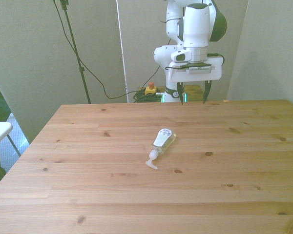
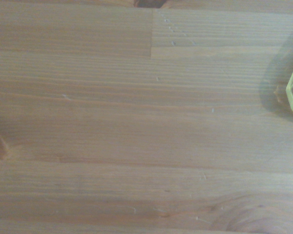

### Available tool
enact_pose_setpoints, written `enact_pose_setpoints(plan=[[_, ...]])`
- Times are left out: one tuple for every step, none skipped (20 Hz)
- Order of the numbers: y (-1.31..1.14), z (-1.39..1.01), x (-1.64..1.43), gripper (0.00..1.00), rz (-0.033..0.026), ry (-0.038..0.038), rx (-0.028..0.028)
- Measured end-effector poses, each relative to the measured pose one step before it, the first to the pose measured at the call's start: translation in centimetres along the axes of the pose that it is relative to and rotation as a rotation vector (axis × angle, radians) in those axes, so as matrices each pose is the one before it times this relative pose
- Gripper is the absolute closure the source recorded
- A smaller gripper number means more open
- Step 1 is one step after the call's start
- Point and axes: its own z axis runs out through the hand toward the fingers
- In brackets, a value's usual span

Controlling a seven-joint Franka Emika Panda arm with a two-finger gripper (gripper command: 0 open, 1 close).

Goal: Stand the sanitizer

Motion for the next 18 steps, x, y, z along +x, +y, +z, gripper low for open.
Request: enact_pose_setpoints(plan=[[0.009, 0.028, 0.031, 0.00, 0.00086, -0.00090, 0.00007], [0.097, -0.021, 0.234, 0.00, 0.00716, 0.00082, 0.00343], [-0.054, -0.305, 0.459, 0.00, 0.01457, 0.01425, 0.00775], [-0.099, -0.302, 0.585, 0.00, 0.01606, 0.01526, 0.00773], [-0.160, -0.437, 0.963, 0.00, 0.01858, 0.02328, 0.00558], [-0.150, -0.395, 1.369, 0.00, 0.02605, 0.02765, 0.00222], [-0.209, -0.262, 1.727, 0.00, 0.03011, 0.02909, 0.00458], [-0.281, -0.101, 2.029, 0.00, 0.03378, 0.02991, 0.00307], [-0.412, 0.182, 2.094, 0.00, 0.02927, 0.02299, -0.00123], [-0.540, 0.492, 2.183, 0.00, 0.03295, 0.02075, -0.00145], [-0.630, 0.703, 2.007, 0.00, 0.03190, 0.01761, -0.00371], [-0.708, 0.954, 1.666, 0.00, 0.02463, 0.00755, -0.00498], [-0.620, 1.154, 1.383, 0.00, 0.02063, 0.00256, -0.00820], [-0.513, 1.274, 1.130, 0.00, 0.01954, 0.00228, -0.00522], [-0.498, 1.320, 0.871, 0.00, 0.01211, -0.00031, -0.00499], [-0.402, 1.178, 0.635, 0.00, 0.00952, 0.00032, -0.00400], [-0.303, 0.982, 0.544, 0.00, 0.01096, 0.00242, -0.00248], [-0.332, 0.740, 0.448, 0.00, 0.00995, 0.00405, 0.00235]])
